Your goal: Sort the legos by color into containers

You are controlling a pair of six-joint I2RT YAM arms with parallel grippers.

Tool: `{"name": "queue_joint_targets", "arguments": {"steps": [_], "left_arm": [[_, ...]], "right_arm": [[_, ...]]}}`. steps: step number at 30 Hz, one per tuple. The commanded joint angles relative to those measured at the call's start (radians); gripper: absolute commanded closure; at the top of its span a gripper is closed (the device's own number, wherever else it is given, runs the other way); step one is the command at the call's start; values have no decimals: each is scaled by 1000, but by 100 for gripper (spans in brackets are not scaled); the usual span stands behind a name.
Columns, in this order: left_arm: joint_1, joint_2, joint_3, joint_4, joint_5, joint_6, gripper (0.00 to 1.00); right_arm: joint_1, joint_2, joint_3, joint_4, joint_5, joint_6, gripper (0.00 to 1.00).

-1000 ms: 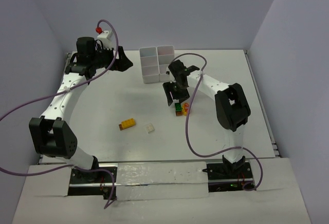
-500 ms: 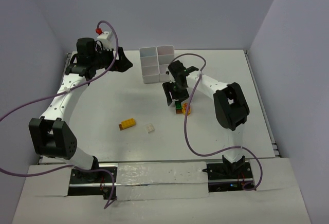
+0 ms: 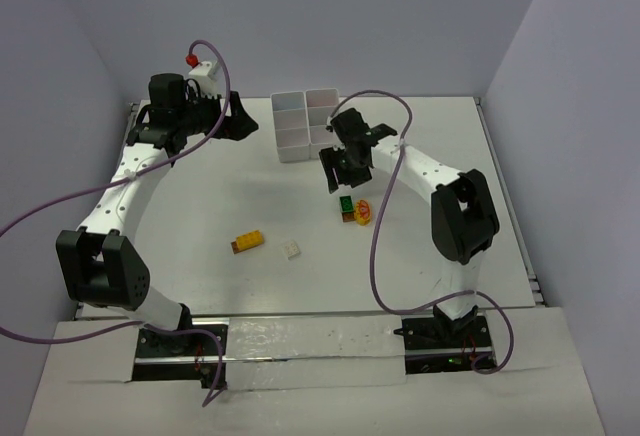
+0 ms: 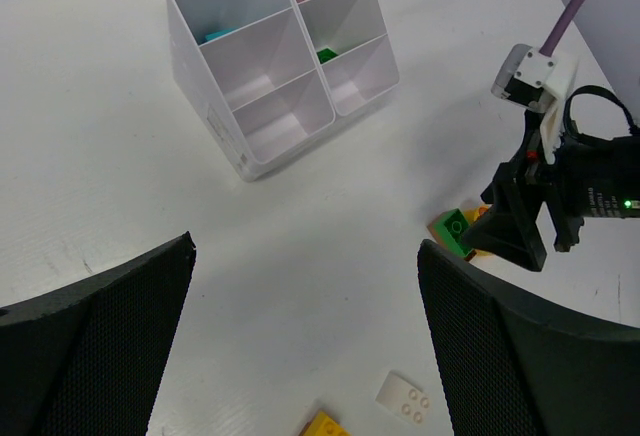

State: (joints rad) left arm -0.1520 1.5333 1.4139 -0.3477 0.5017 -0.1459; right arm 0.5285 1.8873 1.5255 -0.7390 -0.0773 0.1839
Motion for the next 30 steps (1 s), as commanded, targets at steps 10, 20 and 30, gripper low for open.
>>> {"name": "queue_joint_targets", "arguments": {"steps": [10,20,30], "left_arm": [[-3,-13,19,32,0,-4,1],[-3,-14,14,32,3,-1,1],[-4,-16,16,26,1,5,1]], "right_arm": [[4,133,61,-66,60,14,32],[-6,142,59,-68,42,12,45],[-24,178,77,-83,28,12,46]]}}
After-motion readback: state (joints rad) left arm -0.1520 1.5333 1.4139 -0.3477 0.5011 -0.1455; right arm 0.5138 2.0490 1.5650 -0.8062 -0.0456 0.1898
